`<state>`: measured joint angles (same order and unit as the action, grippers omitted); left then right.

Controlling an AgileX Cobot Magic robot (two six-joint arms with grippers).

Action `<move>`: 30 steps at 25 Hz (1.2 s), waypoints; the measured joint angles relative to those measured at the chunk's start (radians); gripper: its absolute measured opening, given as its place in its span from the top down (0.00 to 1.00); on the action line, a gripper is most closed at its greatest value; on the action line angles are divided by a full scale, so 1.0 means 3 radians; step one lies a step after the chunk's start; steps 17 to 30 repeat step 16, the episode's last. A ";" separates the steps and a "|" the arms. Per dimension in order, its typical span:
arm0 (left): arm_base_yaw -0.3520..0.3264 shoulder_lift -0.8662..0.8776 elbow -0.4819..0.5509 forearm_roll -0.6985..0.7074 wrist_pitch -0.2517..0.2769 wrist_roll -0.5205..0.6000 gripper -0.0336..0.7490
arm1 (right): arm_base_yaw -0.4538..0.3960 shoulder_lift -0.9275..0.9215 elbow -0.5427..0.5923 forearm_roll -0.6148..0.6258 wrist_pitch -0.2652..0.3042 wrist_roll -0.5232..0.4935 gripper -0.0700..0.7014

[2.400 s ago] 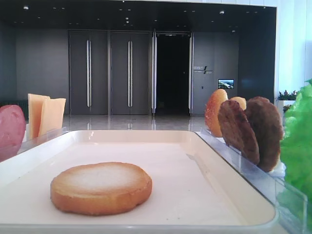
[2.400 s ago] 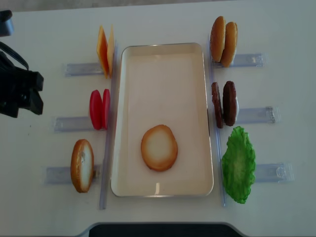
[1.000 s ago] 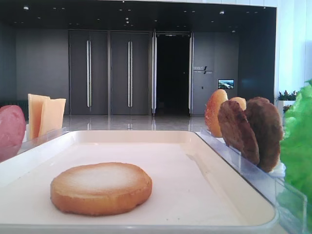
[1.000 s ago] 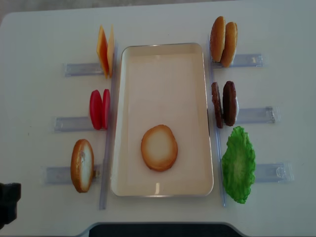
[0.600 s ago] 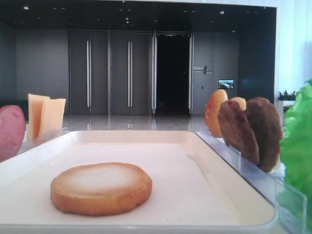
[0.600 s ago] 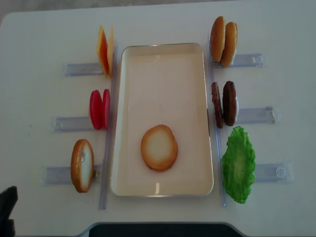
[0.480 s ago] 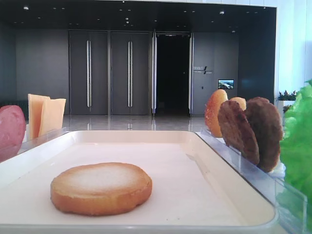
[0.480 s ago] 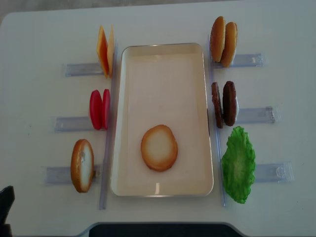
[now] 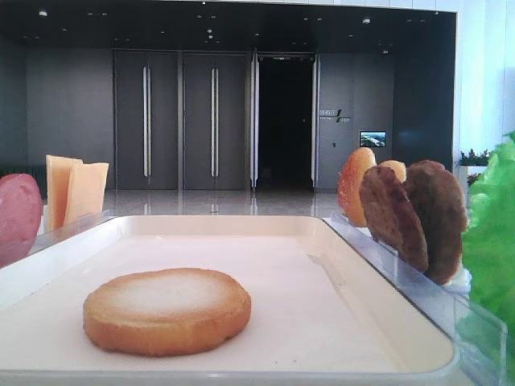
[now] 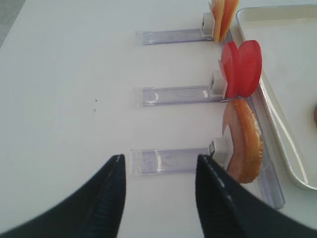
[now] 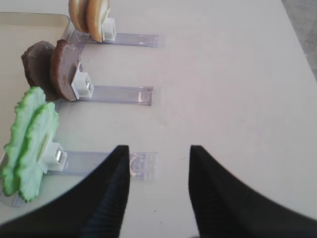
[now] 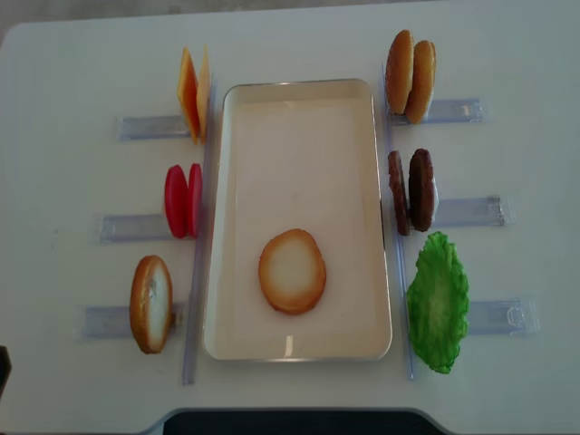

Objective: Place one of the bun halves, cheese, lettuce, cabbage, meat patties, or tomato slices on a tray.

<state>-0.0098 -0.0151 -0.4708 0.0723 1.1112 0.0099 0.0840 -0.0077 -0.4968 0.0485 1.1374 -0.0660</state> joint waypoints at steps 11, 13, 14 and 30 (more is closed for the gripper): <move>0.0000 0.0000 0.0000 0.0000 0.0000 0.0000 0.53 | 0.0000 0.0000 0.0000 0.0000 0.0000 0.0000 0.51; 0.0000 0.0000 0.0000 0.0000 0.0000 0.0000 0.53 | 0.0000 0.0000 0.0000 0.0000 0.0000 0.0000 0.51; 0.0000 0.0000 0.0000 0.0000 0.0000 0.0000 0.53 | 0.0000 0.0000 0.0000 0.0000 0.0000 0.0000 0.51; 0.0000 0.0000 0.0000 0.0000 0.0000 0.0000 0.53 | 0.0000 0.0000 0.0000 0.0000 0.0000 0.0000 0.51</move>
